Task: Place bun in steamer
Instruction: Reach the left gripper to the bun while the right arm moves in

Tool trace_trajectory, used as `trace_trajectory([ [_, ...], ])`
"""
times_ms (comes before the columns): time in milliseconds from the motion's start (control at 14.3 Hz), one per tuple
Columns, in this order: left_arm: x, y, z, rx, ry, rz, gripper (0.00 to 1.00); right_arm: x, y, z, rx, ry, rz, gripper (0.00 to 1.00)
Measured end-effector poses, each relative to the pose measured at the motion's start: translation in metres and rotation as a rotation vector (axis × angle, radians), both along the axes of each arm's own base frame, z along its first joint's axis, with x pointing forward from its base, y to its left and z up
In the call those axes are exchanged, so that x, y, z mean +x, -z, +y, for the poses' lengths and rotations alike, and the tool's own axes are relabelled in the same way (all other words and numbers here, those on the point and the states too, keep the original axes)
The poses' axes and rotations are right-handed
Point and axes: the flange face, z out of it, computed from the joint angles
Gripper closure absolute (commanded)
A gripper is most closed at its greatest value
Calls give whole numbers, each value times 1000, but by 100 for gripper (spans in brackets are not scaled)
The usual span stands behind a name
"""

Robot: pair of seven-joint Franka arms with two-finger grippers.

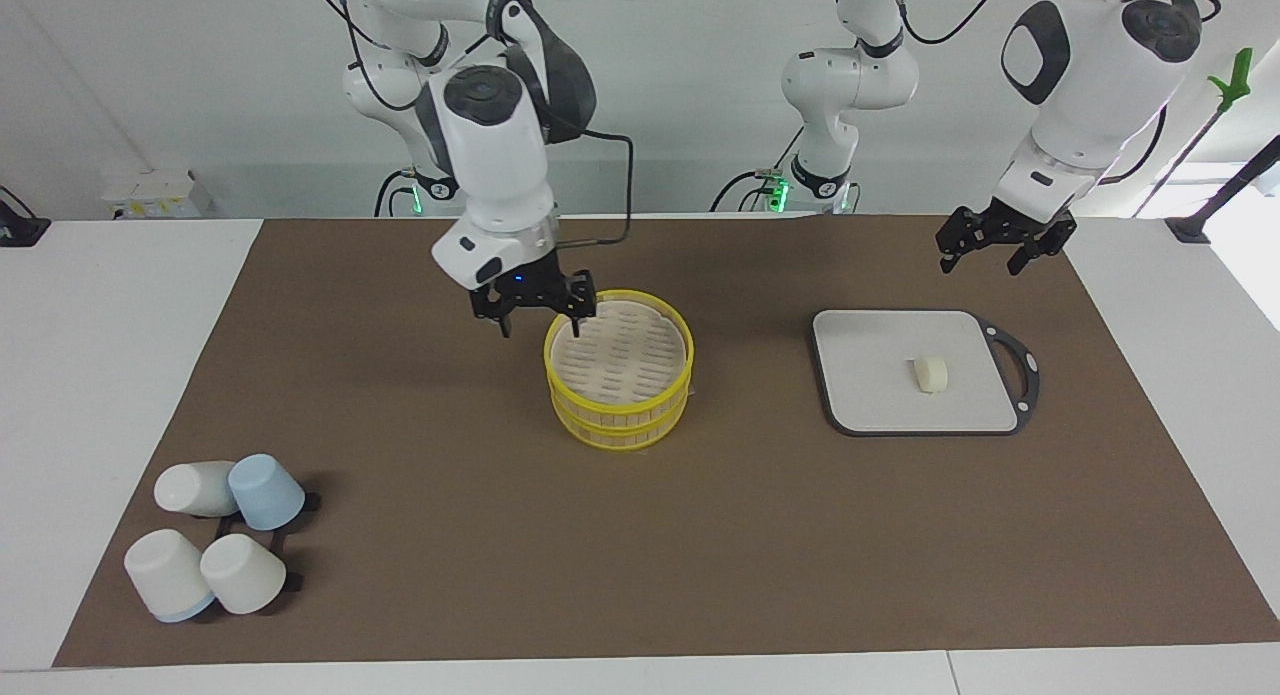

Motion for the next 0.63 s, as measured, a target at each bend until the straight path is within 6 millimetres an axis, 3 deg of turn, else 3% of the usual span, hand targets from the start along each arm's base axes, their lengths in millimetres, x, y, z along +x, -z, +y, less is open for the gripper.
trace_trajectory([
  [280, -4, 62, 3, 1, -6, -4, 0, -31, 33, 80, -14, -41, 27, 4],
  [631, 4, 135, 14, 7, -27, -25, 0, -49, 72, 133, -33, -34, 46, 4],
])
